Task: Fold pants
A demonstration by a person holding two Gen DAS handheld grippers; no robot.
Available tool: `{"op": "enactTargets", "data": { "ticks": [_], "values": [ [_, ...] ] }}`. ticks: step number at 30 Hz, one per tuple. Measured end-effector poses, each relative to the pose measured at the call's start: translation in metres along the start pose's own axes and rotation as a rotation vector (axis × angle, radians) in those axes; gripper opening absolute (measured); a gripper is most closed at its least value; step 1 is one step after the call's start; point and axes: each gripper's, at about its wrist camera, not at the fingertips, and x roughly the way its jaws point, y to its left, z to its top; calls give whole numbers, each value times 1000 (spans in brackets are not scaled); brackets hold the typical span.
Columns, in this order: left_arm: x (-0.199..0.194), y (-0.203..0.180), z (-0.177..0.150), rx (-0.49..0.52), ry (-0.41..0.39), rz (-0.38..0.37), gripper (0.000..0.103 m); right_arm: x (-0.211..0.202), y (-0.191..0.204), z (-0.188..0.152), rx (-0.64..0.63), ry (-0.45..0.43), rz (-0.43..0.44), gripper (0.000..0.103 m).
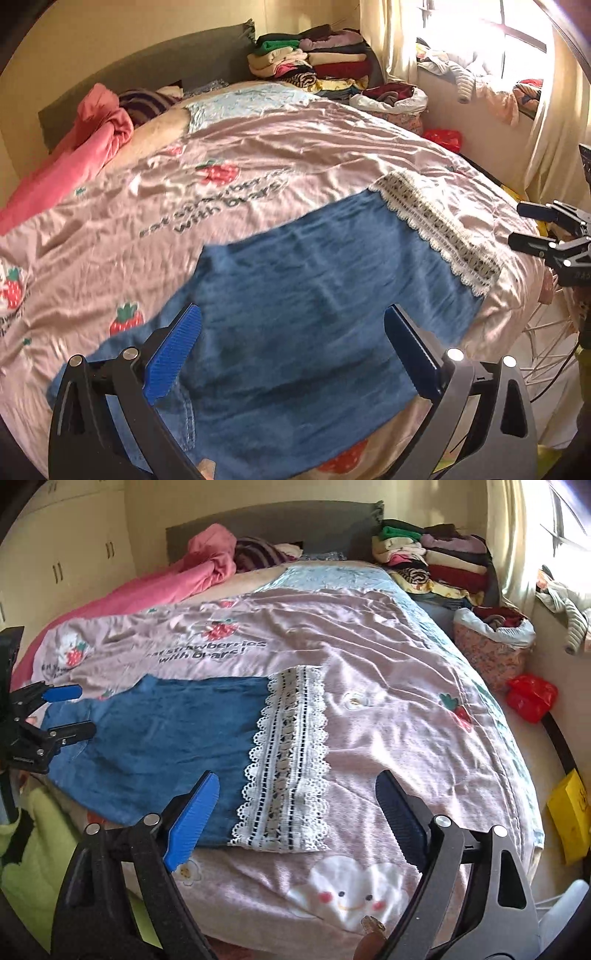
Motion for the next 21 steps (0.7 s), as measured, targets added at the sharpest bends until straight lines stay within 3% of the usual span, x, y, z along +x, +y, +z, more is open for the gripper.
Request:
{"op": "enactTargets", "data": {
  "ticks": [10, 21],
  "values": [
    [-3, -16, 19, 38, -17, 17, 98, -8, -8, -2, 39, -36, 22, 84],
    [13, -32, 33, 76, -5, 3, 98, 5, -4, -15, 62, 7, 56, 84]
  ]
}}
